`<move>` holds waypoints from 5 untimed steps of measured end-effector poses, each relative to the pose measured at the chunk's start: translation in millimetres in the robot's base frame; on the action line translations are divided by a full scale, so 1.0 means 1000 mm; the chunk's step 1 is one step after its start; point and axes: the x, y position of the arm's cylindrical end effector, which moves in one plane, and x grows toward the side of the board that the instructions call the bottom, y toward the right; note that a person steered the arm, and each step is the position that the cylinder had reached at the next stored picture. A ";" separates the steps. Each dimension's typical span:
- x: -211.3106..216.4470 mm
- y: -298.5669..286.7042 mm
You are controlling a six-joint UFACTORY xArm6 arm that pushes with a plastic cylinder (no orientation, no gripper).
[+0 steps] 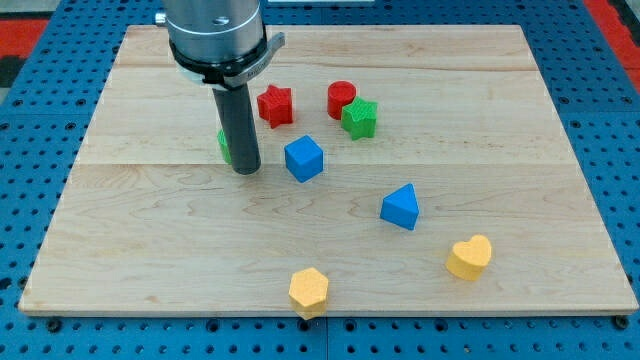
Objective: Move the green circle diagonally to the top left of the blue cube
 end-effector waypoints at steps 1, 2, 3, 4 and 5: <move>0.000 -0.005; 0.014 -0.019; 0.004 -0.056; -0.020 -0.008; -0.030 0.030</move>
